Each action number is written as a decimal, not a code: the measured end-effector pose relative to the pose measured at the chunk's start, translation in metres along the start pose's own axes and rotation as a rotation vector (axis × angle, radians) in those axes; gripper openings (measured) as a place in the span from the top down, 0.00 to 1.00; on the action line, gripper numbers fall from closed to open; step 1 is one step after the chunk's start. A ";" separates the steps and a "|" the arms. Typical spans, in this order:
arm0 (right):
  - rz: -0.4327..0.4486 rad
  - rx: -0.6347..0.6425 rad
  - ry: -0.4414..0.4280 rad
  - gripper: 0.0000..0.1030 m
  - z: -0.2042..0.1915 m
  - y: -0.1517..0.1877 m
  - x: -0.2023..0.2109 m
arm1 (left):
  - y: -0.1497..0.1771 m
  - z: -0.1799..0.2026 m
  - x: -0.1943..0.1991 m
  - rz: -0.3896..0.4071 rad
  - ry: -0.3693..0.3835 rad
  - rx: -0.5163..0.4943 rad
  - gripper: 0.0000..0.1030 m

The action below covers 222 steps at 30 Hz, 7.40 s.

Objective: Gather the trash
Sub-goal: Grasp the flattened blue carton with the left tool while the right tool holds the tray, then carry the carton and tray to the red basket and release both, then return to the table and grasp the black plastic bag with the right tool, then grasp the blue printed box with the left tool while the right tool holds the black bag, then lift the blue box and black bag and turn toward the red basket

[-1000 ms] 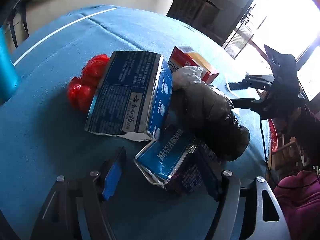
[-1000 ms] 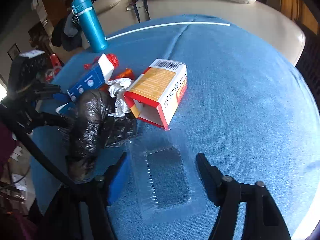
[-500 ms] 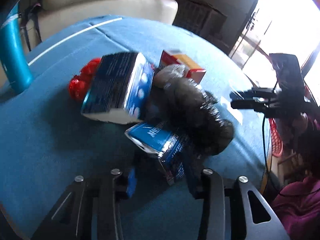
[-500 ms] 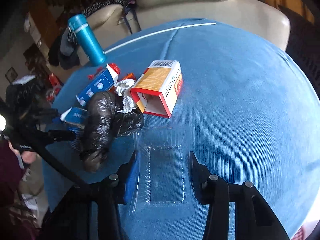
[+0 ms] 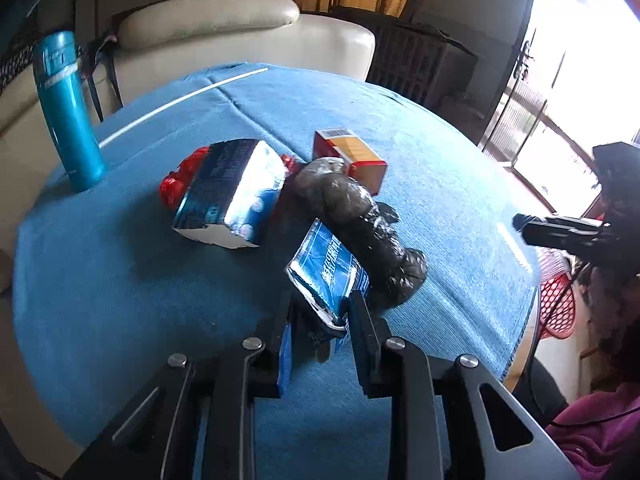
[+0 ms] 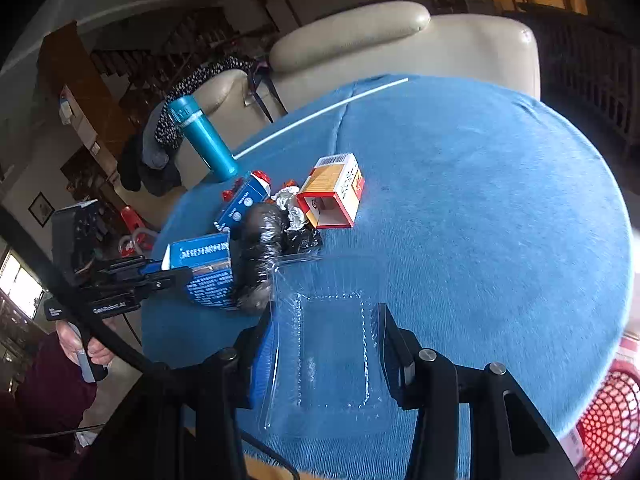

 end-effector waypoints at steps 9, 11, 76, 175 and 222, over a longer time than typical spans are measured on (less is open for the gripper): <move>0.071 -0.045 0.012 0.52 0.011 0.025 0.047 | -0.002 0.015 0.018 0.055 -0.062 0.054 0.75; 0.093 -0.053 0.022 0.52 0.016 0.029 0.060 | -0.006 0.019 0.025 0.082 -0.081 0.055 0.75; 0.441 -0.633 0.176 0.32 0.194 0.141 0.256 | -0.063 0.348 0.010 0.026 0.377 -0.467 0.52; 0.034 -0.137 0.097 0.61 0.019 0.002 -0.002 | -0.073 -0.080 -0.088 -0.180 -0.048 0.107 0.26; 0.138 -0.170 0.080 0.61 0.025 0.007 0.031 | -0.081 -0.022 -0.063 -0.027 -0.093 0.328 0.44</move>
Point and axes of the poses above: each gripper's, at about its wrist camera, not at the fingertips, and x roughly against the way its jaws point, z to its right, y to its underside, the point moved 4 cm from there along -x, roughly the way its jaws point, and after that the axes turned 8 degrees about -y, right-handed, at the moved point
